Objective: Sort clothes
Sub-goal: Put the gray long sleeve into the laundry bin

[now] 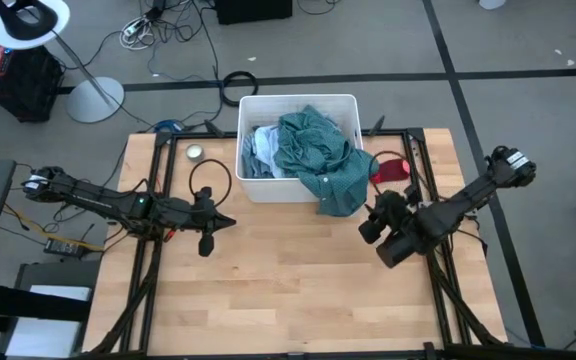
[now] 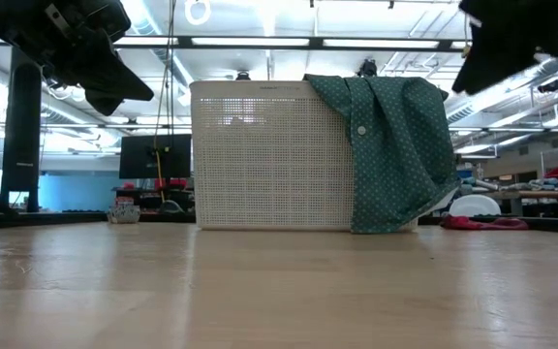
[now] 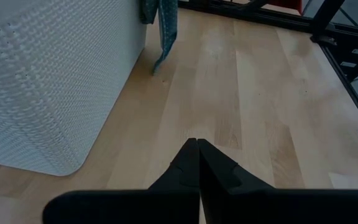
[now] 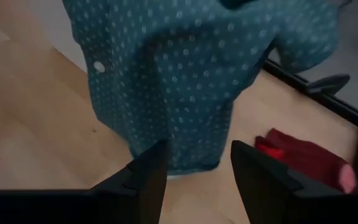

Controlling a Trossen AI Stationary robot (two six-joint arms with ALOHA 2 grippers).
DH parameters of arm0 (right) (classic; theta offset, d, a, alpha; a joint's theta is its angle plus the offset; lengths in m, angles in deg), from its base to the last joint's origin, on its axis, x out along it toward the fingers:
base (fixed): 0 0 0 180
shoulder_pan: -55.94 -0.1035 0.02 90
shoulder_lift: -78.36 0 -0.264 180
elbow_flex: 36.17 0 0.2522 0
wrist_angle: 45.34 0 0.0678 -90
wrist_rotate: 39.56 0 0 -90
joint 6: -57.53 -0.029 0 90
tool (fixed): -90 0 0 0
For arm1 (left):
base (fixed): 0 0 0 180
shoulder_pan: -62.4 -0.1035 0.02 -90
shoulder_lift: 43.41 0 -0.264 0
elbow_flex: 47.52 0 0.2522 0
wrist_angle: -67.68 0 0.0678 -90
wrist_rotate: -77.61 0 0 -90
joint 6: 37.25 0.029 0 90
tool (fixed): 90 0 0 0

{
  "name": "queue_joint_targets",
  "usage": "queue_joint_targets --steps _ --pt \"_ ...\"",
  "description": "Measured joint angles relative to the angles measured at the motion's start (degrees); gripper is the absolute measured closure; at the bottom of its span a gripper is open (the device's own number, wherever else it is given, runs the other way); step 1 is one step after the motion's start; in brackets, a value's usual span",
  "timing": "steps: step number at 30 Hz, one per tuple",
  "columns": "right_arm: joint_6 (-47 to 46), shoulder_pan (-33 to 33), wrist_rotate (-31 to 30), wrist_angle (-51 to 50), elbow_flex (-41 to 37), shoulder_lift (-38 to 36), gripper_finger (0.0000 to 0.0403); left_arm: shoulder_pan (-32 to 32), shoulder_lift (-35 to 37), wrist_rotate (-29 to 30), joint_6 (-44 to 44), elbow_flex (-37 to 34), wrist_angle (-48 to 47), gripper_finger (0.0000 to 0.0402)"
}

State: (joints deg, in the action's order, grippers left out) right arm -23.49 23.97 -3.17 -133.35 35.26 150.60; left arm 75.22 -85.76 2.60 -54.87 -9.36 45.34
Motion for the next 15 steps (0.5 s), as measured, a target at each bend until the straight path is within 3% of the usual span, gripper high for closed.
queue_joint_targets --steps 15 --pt "-0.27 0.66 -11.24 22.47 -18.52 -0.01 0.0242 -0.02 0.00 0.00 0.06 0.00 0.02 0.0401"
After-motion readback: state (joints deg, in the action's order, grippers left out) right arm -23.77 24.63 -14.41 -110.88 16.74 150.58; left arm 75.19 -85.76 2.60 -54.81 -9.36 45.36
